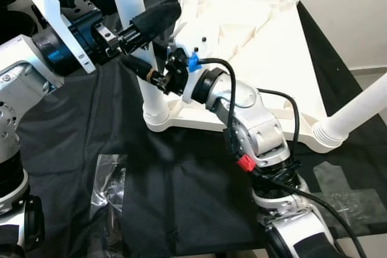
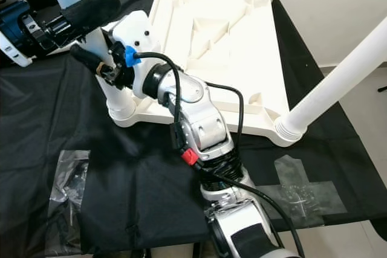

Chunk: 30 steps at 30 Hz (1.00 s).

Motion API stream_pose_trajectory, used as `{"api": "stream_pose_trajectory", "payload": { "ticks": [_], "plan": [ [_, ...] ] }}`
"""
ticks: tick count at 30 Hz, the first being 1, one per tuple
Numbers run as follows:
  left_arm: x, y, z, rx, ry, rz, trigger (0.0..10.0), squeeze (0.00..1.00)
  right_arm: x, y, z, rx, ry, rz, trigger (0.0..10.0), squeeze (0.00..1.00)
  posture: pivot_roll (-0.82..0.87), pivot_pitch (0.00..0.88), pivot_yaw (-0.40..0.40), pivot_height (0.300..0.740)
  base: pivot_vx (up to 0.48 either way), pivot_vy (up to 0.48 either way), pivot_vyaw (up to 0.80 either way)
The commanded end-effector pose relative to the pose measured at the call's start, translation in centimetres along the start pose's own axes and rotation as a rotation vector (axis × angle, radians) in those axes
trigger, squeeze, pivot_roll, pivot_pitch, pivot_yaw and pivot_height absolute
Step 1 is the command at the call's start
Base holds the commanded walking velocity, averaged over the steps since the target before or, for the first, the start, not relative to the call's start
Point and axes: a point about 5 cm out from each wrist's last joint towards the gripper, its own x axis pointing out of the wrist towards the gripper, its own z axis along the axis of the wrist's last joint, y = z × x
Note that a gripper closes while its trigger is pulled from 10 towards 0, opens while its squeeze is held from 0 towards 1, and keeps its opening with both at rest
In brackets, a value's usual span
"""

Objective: Building children table

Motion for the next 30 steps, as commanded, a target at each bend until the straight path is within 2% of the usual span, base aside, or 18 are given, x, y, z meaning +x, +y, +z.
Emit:
{"api": "stream_pose_trajectory", "payload": {
  "ticks": [1, 2, 4, 6, 9, 10, 18, 23, 30],
  "plan": [
    [-0.4, -0.3, 0.3, 0.023, -0.006, -0.018, 10.0, 1.0, -1.0, -1.2, -3.4, -0.026, 0.178, -0.175, 0.0, 0.0, 0.04, 0.295, -0.024, 0.74, 0.0, 0.0, 0.0],
    [-0.4, -0.3, 0.3, 0.023, -0.008, -0.019, 10.0, 1.0, -1.1, -0.8, -3.7, -0.04, 0.193, -0.236, 0.0, 0.0, 0.04, 0.296, -0.023, 0.74, 0.0, 0.0, 0.0],
    [-0.4, -0.3, 0.3, 0.023, -0.008, -0.019, 10.0, 1.0, -1.1, -0.8, -3.7, -0.04, 0.193, -0.236, 0.0, 0.0, 0.04, 0.296, -0.023, 0.74, 0.0, 0.0, 0.0],
    [-0.5, -0.3, 0.3, 0.02, -0.003, -0.03, 10.0, 1.0, -1.3, -0.4, -4.3, -0.052, 0.207, -0.31, 0.0, 0.0, 0.05, 0.297, -0.019, 0.74, 0.0, 0.0, 0.0],
    [-0.5, -0.4, 0.3, 0.019, 0.0, -0.033, 10.0, 1.0, -1.4, -0.2, -4.4, -0.052, 0.211, -0.325, 0.0, 0.0, 0.05, 0.297, -0.019, 0.74, 0.0, 0.0, 0.0],
    [-0.5, -0.3, 0.3, 0.02, 0.005, -0.037, 10.0, 0.0, -1.4, 0.0, -4.1, -0.055, 0.207, -0.337, 0.0, 0.0, 0.04, 0.294, -0.018, 0.74, 0.0, 0.0, 0.0],
    [0.2, -0.5, 0.0, 0.018, 0.004, -0.038, 10.0, 0.0, -1.2, 0.2, -3.5, -0.044, 0.193, -0.354, 0.0, 0.0, 0.04, 0.292, -0.017, 0.74, 0.0, 0.0, 0.0],
    [0.6, -1.1, -0.5, 0.024, 0.02, -0.05, 10.0, 0.0, -1.1, 0.4, -3.2, -0.051, 0.184, -0.382, 0.0, 0.0, 0.04, 0.291, -0.015, 0.74, 0.0, 0.0, 0.0],
    [0.9, -0.8, -0.9, 0.048, 0.038, -0.007, 10.0, 0.0, -1.0, 0.7, -3.1, -0.047, 0.179, -0.373, 0.0, 0.0, 0.04, 0.29, -0.014, 0.74, 0.0, 0.0, 0.0]
  ]
}}
